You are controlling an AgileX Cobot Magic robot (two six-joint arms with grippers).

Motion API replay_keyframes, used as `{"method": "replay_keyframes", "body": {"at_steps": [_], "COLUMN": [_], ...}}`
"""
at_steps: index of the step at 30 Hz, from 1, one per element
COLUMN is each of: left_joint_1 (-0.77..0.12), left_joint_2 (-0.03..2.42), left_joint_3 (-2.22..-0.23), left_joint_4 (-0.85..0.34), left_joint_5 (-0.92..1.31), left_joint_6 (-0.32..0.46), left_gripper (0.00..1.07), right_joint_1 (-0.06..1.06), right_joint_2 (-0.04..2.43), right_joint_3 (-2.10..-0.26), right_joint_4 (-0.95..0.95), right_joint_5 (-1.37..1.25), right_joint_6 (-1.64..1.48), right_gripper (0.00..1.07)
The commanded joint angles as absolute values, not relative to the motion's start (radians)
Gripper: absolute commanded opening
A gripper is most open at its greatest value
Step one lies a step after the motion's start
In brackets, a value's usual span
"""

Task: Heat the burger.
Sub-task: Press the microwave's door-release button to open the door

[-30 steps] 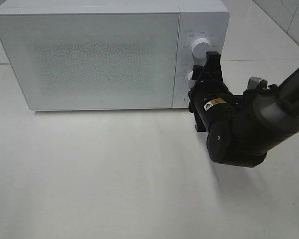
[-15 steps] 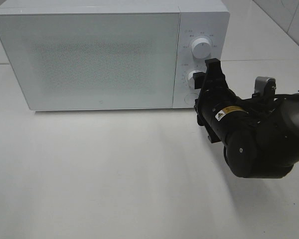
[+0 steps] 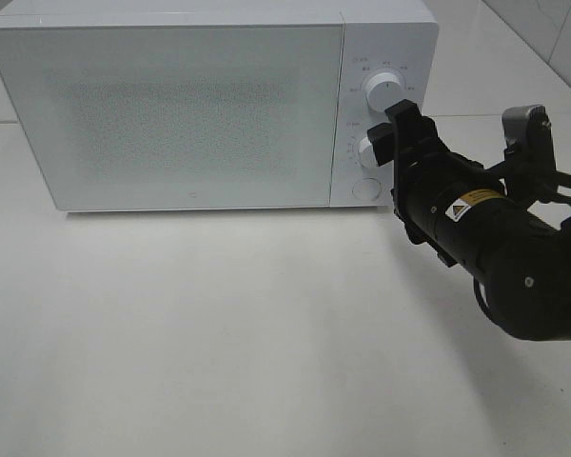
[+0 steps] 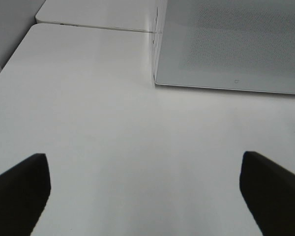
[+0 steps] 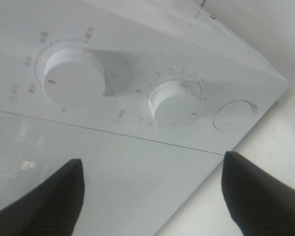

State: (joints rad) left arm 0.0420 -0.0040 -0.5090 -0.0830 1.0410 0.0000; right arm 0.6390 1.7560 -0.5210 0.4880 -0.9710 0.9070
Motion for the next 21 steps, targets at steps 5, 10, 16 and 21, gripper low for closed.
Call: {"method": "replay_keyframes", "body": {"at_steps": [5,10,16,21], "left_joint_1": [0.046,0.046,0.046,0.046], "left_joint_2": [-0.025,-0.025,-0.025,-0.025], "left_joint_3": [-0.505,-0.505,-0.505,-0.505], "left_joint_4": [-0.088,-0.088,-0.088,-0.088], "left_joint_5": [1.034,1.034,1.034,1.034], "left_joint_6": [0.000,0.000,0.000,0.000], "left_gripper": [1.00,1.00,1.00,1.00], "right_joint_1": [0.638,0.638,0.638,0.638], "right_joint_2": [1.653,1.579,1.498,1.416], "right_joint_3": [-0.519,-0.524,-0.524,-0.524], "right_joint_4": [0.473,0.446,0.357,0.243], "right_joint_5": [-0.680,-0.486,-0.375,-0.251], "right_joint_6": [0.498,0.170,0.000,-0.029], "right_gripper": [0.76,0.76,0.76,0.76]}}
